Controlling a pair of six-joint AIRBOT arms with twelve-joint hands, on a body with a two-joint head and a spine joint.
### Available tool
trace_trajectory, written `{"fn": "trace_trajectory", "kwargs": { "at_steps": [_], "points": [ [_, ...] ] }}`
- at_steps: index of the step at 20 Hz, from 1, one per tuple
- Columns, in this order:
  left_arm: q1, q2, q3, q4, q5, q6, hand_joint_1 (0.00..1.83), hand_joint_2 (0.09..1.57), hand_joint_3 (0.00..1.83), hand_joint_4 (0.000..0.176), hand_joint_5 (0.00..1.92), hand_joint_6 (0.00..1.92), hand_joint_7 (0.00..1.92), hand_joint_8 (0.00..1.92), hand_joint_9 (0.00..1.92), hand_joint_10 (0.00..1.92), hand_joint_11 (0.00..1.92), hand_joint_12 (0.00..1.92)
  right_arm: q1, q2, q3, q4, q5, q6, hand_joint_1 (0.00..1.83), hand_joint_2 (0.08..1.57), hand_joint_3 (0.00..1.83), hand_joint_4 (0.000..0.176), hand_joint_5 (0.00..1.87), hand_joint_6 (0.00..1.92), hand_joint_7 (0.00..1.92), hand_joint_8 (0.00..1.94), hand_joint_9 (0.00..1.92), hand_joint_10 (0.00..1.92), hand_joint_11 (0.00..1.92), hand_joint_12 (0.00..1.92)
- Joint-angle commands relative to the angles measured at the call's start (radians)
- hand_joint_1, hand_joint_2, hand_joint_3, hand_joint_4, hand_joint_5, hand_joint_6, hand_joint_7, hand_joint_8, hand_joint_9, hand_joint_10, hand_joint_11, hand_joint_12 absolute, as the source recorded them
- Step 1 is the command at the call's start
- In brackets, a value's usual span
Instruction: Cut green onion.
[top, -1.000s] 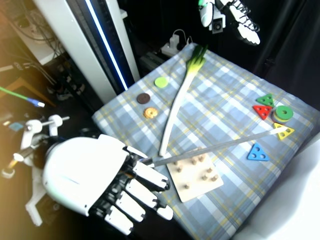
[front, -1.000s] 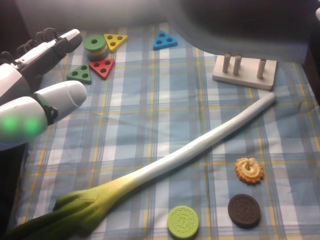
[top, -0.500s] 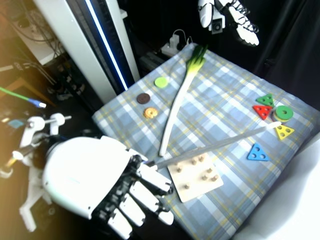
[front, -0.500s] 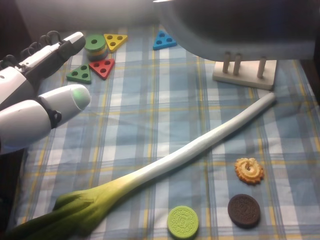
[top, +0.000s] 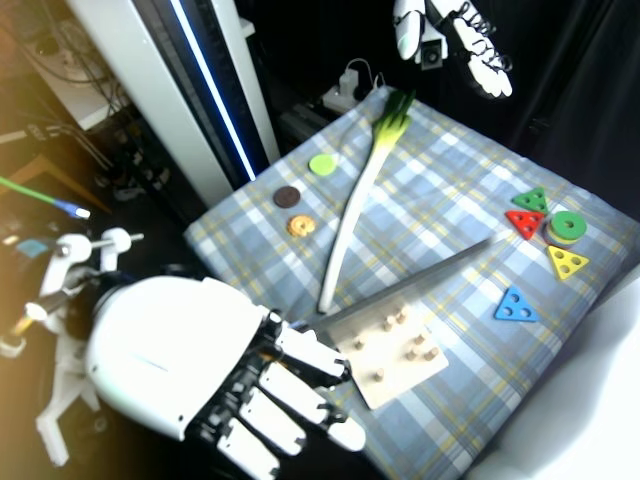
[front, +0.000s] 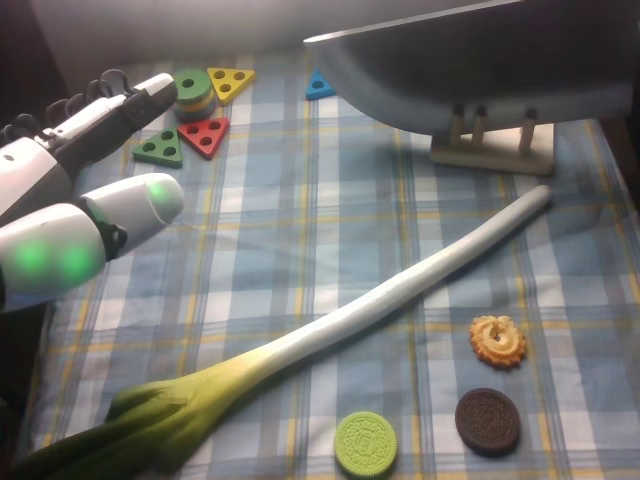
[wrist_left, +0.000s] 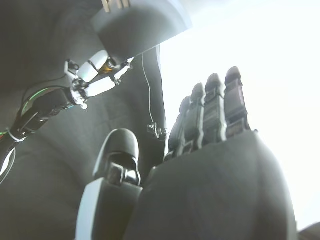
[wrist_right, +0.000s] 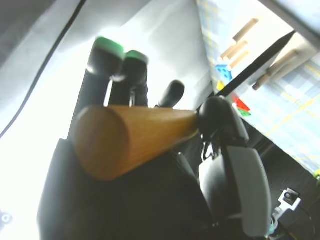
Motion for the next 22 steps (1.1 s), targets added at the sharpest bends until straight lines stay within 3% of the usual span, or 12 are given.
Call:
{"fn": "trace_trajectory", "kwargs": {
  "at_steps": [1,3,4,8,10,11,12,13,16,18,19,22],
  "points": [
    [0.0,0.001,-0.005,0.013,-0.133,-0.004,0.0,1.43,0.0,0.0,0.08,0.01,0.11,0.01,0.07,0.01,0.0,0.0,0.0,0.012,0.003,0.043,0.113,0.0,0.34,1.53,0.01,0.085,0.28,1.92,0.49,1.94,0.75,1.92,0.92,1.92],
    [0.006,0.002,-0.007,0.013,-0.142,-0.004,0.0,1.41,0.0,0.0,0.05,0.01,0.09,0.01,0.06,0.01,0.0,0.0,-0.033,0.012,0.0,0.082,0.126,0.0,0.21,1.54,0.0,0.073,0.29,1.92,0.5,1.94,0.78,1.92,0.94,1.92],
    [0.006,0.002,-0.007,0.013,-0.143,-0.004,0.0,1.41,0.0,0.0,0.06,0.01,0.09,0.01,0.07,0.01,0.0,0.0,-0.067,0.012,0.0,0.117,0.148,0.0,0.27,1.56,0.03,0.008,0.32,1.92,0.58,1.94,0.87,1.92,1.0,1.92],
    [0.006,0.001,-0.007,0.012,-0.143,-0.004,0.0,1.42,0.0,0.0,0.05,0.0,0.09,0.0,0.08,0.01,0.0,0.0,-0.203,0.011,-0.001,0.266,0.24,0.0,0.29,1.54,0.0,0.0,0.56,1.19,0.76,1.94,0.99,1.92,1.09,1.92],
    [0.007,0.001,-0.007,0.011,-0.145,-0.004,0.0,1.42,0.0,0.0,0.03,0.0,0.06,0.0,0.05,0.0,0.0,0.0,-0.227,0.012,-0.008,0.289,0.263,0.0,0.66,1.42,0.0,0.159,0.47,1.71,0.51,1.7,0.67,1.9,0.76,1.92],
    [0.007,0.001,-0.007,0.01,-0.147,-0.004,0.0,1.42,0.0,0.0,0.03,0.0,0.07,0.0,0.06,0.01,0.0,0.0,-0.229,0.014,-0.013,0.29,0.27,0.0,0.63,1.44,0.0,0.173,0.42,1.78,0.49,1.2,0.6,1.49,0.6,1.74],
    [0.007,0.001,-0.007,0.01,-0.147,-0.004,0.0,1.42,0.0,0.0,0.02,0.0,0.05,0.0,0.05,0.0,0.0,0.0,-0.229,0.016,-0.017,0.29,0.278,0.0,0.45,1.37,0.0,0.057,0.27,0.63,0.53,0.65,0.55,0.94,0.42,1.38],
    [0.007,0.001,-0.007,0.01,-0.147,-0.004,0.0,1.42,0.0,0.0,0.02,0.0,0.05,0.0,0.04,0.0,0.0,0.0,-0.228,0.019,-0.02,0.29,0.284,0.0,0.42,1.3,0.0,0.036,0.23,0.17,0.47,0.22,0.46,0.42,0.24,0.97],
    [0.007,0.0,-0.006,0.007,-0.156,-0.004,0.0,1.41,0.0,0.0,0.01,0.0,0.02,0.0,0.02,0.0,0.0,0.0,-0.228,0.035,-0.039,0.291,0.319,0.001,0.46,1.11,0.0,0.112,0.01,0.0,0.2,0.0,0.19,0.01,0.01,0.29],
    [0.007,0.0,-0.006,0.004,-0.158,-0.004,0.0,1.41,0.0,0.0,0.02,0.0,0.02,0.0,0.01,0.0,0.0,0.0,-0.228,0.044,-0.051,0.291,0.344,0.001,0.48,1.05,0.0,0.119,0.0,0.0,0.08,0.0,0.08,0.0,0.0,0.04],
    [0.007,0.0,-0.006,0.004,-0.158,-0.004,0.0,1.41,0.0,0.0,0.02,0.0,0.03,0.0,0.02,0.01,0.0,0.0,-0.228,0.05,-0.059,0.291,0.364,0.001,0.49,1.03,0.0,0.165,0.0,0.0,0.02,0.0,0.02,0.0,0.0,0.01],
    [0.007,-0.001,-0.006,0.003,-0.159,-0.004,0.0,1.42,0.0,0.0,0.04,0.01,0.05,0.01,0.05,0.01,0.0,0.0,-0.228,0.077,-0.088,0.291,0.419,0.001,0.51,0.99,0.0,0.176,0.0,0.0,0.0,0.0,0.0,0.0,0.0,0.0]
  ]
}}
